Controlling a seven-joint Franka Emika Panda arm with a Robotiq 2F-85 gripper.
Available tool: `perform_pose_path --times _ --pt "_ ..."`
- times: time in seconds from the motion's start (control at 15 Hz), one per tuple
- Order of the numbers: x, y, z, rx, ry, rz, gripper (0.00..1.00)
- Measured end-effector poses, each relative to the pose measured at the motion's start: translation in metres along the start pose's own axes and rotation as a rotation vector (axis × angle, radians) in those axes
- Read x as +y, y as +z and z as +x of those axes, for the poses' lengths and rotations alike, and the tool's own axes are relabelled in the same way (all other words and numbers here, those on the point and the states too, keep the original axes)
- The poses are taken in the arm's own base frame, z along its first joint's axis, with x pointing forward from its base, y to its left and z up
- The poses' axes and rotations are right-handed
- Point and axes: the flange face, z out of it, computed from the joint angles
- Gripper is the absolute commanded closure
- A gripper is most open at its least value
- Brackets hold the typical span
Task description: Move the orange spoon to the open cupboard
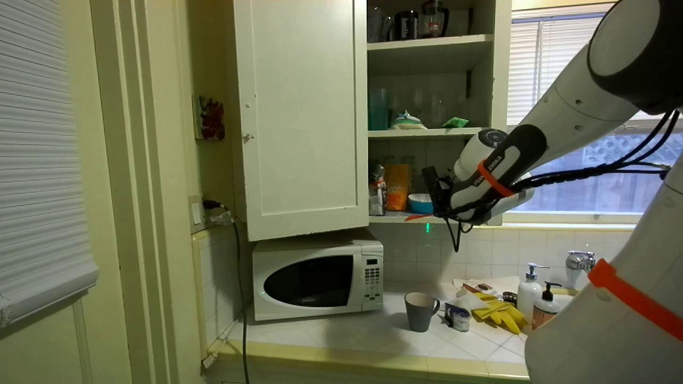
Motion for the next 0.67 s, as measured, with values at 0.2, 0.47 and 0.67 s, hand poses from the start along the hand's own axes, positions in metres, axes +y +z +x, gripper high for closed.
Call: perform_pose_path --times 0.2,0.47,0.67 --pt "0.0017 0.0069 -0.0001 -0.018 0.017 -0.002 0.97" --pt "-0.0041 0.0102 0.0048 -0.042 0.063 0.023 0.97" --pt "-0.0078 0.011 0.006 -0.055 0.072 0.031 0.97"
